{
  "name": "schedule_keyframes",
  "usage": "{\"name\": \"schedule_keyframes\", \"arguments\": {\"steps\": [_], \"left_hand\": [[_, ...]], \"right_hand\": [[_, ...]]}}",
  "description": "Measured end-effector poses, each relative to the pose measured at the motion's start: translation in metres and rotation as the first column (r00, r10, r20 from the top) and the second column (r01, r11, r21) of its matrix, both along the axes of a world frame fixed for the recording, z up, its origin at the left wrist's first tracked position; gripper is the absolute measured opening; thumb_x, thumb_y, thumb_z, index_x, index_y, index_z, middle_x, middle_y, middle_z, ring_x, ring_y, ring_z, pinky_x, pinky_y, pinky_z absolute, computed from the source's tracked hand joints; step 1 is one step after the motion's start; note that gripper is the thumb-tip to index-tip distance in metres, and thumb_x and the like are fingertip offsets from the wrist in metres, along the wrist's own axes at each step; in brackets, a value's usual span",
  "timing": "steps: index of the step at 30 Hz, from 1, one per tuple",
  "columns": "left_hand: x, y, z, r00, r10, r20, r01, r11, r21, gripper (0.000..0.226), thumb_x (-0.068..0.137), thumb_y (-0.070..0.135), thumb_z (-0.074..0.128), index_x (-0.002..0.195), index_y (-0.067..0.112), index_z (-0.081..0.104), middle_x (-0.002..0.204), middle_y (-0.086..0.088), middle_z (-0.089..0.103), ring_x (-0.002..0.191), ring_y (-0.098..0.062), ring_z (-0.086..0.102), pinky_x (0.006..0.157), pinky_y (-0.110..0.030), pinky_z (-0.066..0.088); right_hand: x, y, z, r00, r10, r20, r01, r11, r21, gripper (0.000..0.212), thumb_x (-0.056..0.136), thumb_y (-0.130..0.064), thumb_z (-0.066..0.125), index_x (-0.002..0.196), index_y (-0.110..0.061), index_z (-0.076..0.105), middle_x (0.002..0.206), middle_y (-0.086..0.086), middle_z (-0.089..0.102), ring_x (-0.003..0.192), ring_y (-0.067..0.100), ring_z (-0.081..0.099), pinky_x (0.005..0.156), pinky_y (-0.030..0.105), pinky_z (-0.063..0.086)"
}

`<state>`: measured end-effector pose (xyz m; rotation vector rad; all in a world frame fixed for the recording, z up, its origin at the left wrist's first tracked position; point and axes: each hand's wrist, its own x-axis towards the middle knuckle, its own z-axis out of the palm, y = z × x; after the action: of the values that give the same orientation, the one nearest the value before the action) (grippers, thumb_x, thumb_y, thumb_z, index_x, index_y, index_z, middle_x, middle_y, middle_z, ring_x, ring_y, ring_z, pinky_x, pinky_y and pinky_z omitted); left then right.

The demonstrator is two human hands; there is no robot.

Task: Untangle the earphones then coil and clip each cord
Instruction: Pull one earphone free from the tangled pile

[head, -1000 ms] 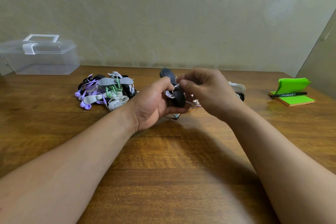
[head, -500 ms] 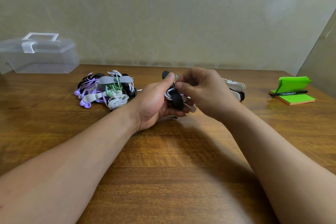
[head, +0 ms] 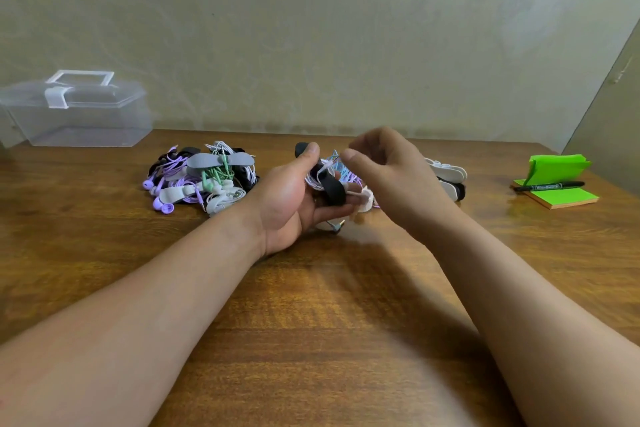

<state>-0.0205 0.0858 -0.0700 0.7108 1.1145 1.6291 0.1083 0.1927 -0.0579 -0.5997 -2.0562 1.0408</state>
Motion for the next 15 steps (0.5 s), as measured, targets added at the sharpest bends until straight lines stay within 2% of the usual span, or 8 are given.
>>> {"name": "schedule_keyframes", "arguments": {"steps": [2,5,6,9,10,12,14,15], "left_hand": [[-0.004,0.000,0.001,0.998,0.020,0.064,-0.021,1.000,0.020,0.061,0.111,0.048,0.030,0.135,-0.001,0.057,0.125,-0.023,0.071,0.109,-0.030,0.072,0.089,-0.043,0.063],[-0.005,-0.001,0.004,0.994,0.017,0.106,-0.019,0.999,0.025,0.064,0.111,0.049,0.028,0.138,-0.003,0.054,0.133,-0.027,0.065,0.114,-0.031,0.068,0.091,-0.043,0.062],[-0.005,-0.001,0.005,0.994,0.019,0.105,-0.022,0.999,0.024,0.063,0.112,0.048,0.028,0.137,-0.003,0.054,0.132,-0.026,0.066,0.112,-0.031,0.068,0.089,-0.042,0.063],[-0.002,-0.002,0.008,0.994,0.052,0.098,-0.055,0.998,0.023,0.058,0.113,0.044,0.026,0.127,-0.002,0.059,0.119,-0.021,0.072,0.097,-0.027,0.073,0.081,-0.038,0.064],[-0.002,-0.002,0.009,0.993,0.058,0.099,-0.060,0.998,0.024,0.058,0.113,0.044,0.026,0.127,-0.002,0.059,0.118,-0.020,0.073,0.096,-0.027,0.073,0.081,-0.037,0.064],[-0.004,-0.003,0.010,0.994,0.051,0.095,-0.053,0.998,0.017,0.062,0.113,0.046,0.025,0.134,-0.003,0.057,0.126,-0.021,0.070,0.108,-0.029,0.072,0.086,-0.039,0.063],[-0.006,-0.005,0.011,0.998,0.024,0.050,-0.023,1.000,-0.015,0.070,0.110,0.055,0.025,0.138,-0.001,0.057,0.130,-0.024,0.067,0.117,-0.034,0.068,0.089,-0.044,0.062],[-0.008,-0.007,0.013,1.000,0.016,0.000,-0.016,0.999,-0.051,0.075,0.108,0.061,0.026,0.137,0.000,0.058,0.128,-0.026,0.067,0.114,-0.037,0.069,0.086,-0.045,0.063]], "right_hand": [[-0.002,-0.001,-0.003,0.996,0.000,0.091,-0.016,0.985,0.173,0.024,0.091,-0.038,0.077,0.105,-0.022,0.067,0.102,-0.002,0.065,0.093,0.009,0.063,0.073,0.020,0.048],[-0.009,-0.005,-0.011,0.984,-0.033,0.175,-0.029,0.940,0.341,0.021,0.088,-0.038,0.079,0.098,-0.023,0.068,0.101,-0.005,0.062,0.095,0.009,0.058,0.073,0.010,0.041],[-0.010,-0.006,-0.012,0.984,-0.049,0.169,-0.016,0.932,0.361,0.020,0.089,-0.038,0.079,0.098,-0.024,0.068,0.101,-0.006,0.063,0.096,0.009,0.059,0.074,0.011,0.041],[-0.008,-0.006,-0.013,0.985,-0.073,0.157,0.011,0.931,0.365,0.021,0.090,-0.039,0.078,0.104,-0.025,0.070,0.102,-0.011,0.070,0.100,0.008,0.064,0.082,0.025,0.049],[-0.007,-0.007,-0.013,0.985,-0.073,0.157,0.011,0.931,0.365,0.021,0.090,-0.039,0.078,0.105,-0.026,0.070,0.102,-0.013,0.072,0.099,0.007,0.066,0.083,0.028,0.052],[-0.008,-0.008,-0.013,0.985,-0.082,0.151,0.018,0.924,0.383,0.020,0.090,-0.039,0.077,0.104,-0.027,0.070,0.096,-0.013,0.074,0.094,0.006,0.068,0.082,0.032,0.056],[-0.008,-0.007,-0.010,0.986,-0.103,0.129,0.047,0.925,0.376,0.015,0.089,-0.037,0.076,0.100,-0.027,0.072,0.088,-0.013,0.073,0.084,0.002,0.068,0.075,0.024,0.055],[-0.009,-0.006,-0.007,0.987,-0.112,0.112,0.066,0.933,0.353,0.013,0.089,-0.035,0.076,0.098,-0.026,0.073,0.084,-0.014,0.073,0.081,0.001,0.068,0.071,0.019,0.053]]}}
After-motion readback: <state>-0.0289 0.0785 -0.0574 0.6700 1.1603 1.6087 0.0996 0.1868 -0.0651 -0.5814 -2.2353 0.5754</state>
